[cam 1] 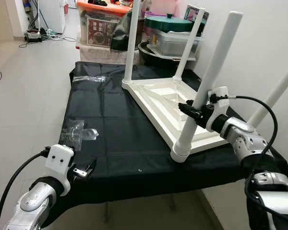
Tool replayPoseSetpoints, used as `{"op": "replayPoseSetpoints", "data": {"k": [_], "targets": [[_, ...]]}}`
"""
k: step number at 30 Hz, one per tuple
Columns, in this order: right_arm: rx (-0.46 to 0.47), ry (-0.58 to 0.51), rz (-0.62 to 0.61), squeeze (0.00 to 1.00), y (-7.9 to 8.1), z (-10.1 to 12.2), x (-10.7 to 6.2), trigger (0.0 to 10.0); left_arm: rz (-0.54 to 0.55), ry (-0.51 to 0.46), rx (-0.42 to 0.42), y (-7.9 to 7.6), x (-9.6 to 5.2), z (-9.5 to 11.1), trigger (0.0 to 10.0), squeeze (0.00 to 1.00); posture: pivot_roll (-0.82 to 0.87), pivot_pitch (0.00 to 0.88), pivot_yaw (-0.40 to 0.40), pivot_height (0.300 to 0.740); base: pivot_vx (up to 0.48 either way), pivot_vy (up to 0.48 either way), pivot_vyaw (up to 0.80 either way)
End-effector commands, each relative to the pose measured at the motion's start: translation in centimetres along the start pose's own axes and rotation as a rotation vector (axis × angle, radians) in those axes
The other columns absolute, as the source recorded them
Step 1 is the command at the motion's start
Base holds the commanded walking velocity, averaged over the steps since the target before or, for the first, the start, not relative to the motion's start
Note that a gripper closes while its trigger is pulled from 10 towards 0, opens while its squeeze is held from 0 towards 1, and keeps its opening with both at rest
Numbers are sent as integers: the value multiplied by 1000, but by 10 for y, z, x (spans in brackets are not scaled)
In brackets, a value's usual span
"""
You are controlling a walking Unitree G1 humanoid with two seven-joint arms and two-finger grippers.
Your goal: Building children table
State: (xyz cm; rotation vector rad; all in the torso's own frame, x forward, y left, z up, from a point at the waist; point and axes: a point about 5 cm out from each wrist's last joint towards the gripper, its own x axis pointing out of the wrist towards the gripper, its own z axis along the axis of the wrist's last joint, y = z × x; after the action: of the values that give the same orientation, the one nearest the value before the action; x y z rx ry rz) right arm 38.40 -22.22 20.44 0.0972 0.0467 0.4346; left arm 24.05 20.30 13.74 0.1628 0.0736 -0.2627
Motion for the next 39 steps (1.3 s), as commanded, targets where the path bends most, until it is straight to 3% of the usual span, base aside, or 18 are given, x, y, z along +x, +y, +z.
{"op": "replayPoseSetpoints", "data": {"k": [1,6,7,9,11,12,13,16,24,28,31,32,39], "targets": [[0,-2,-94,0,-12,-3,-8,0,-18,11,10,-2,0,-2,10000,0,139,0,-165,740,0,0,0],[116,-82,-297,0,8,-25,-10,0,-18,12,9,-2,-1,-3,10000,0,141,0,-163,740,0,0,0],[116,-82,-297,0,8,-25,-10,0,-18,12,9,-2,-1,-3,10000,0,141,0,-163,740,0,0,0],[156,-109,-338,0,29,-39,-14,0,-16,13,12,-1,-2,-3,10000,0,145,0,-161,740,0,0,0],[156,-109,-338,0,29,-39,-14,0,-16,13,12,-1,-2,-3,10000,0,145,0,-161,740,0,0,0],[165,-139,-283,0,45,-45,-14,0,-14,13,14,0,-2,-3,10000,0,147,0,-156,740,0,0,0],[165,-139,-283,0,45,-45,-14,0,-14,13,14,0,-2,-3,10000,0,147,0,-156,740,0,0,0],[76,-161,-114,0,57,-44,-10,0,-19,15,15,0,-3,-4,10000,0,142,0,-157,740,0,0,0],[-115,-154,-19,0,54,-25,-10,0,-17,12,6,-3,-1,-5,10000,0,138,0,-168,740,0,0,0],[-140,-147,-6,0,53,-22,-11,0,-20,13,3,-5,-1,-6,10000,0,138,0,-168,740,0,0,0],[-140,-127,53,0,54,-21,-10,0,-22,15,2,-5,-1,-7,10000,0,136,0,-167,740,0,0,0],[-160,-122,137,0,58,-20,-10,0,-24,17,0,-4,-1,-7,10000,0,136,0,-167,740,0,0,0],[-173,-122,184,0,60,-20,-10,0,-25,17,-1,-4,0,-6,10000,0,135,0,-167,740,0,0,0]]}}
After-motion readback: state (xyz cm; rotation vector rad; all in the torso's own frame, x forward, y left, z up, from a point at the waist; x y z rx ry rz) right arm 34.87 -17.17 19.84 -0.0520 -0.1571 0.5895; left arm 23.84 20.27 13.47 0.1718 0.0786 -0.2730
